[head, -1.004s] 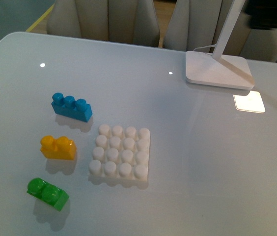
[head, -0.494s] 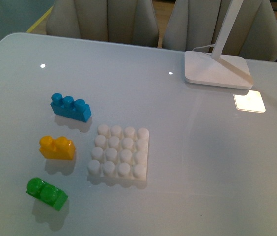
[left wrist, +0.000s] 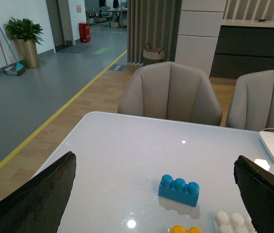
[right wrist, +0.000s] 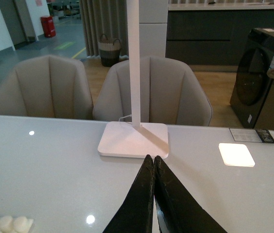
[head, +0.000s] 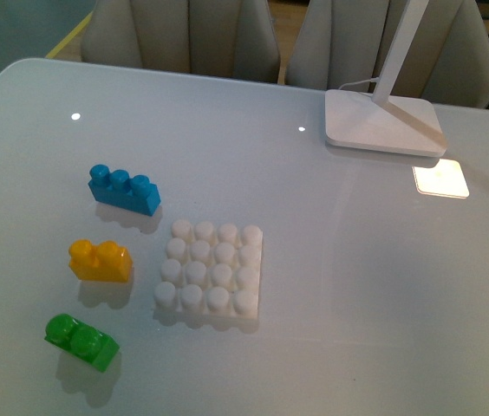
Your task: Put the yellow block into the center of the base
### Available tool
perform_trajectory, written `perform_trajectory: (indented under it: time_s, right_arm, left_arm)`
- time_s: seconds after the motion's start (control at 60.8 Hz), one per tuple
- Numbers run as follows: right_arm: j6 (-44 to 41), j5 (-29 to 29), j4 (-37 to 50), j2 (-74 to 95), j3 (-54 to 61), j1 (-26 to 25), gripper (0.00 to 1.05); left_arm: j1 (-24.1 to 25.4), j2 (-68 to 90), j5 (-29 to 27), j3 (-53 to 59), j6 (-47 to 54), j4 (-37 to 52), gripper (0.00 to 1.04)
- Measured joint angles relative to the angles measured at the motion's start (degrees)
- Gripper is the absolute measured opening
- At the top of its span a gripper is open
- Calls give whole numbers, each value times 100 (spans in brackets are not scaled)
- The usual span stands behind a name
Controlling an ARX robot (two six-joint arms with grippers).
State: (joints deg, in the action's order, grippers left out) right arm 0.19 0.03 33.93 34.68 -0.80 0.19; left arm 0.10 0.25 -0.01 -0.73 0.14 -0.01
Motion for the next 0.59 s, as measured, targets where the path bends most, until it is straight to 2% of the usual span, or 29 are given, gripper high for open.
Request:
perform_trajectory:
  time_s: [0.592]
  right_arm:
    - [0,-2,-1714,-1797,4,0,2]
  left_arm:
    - [0,0,0,0,0,0,97]
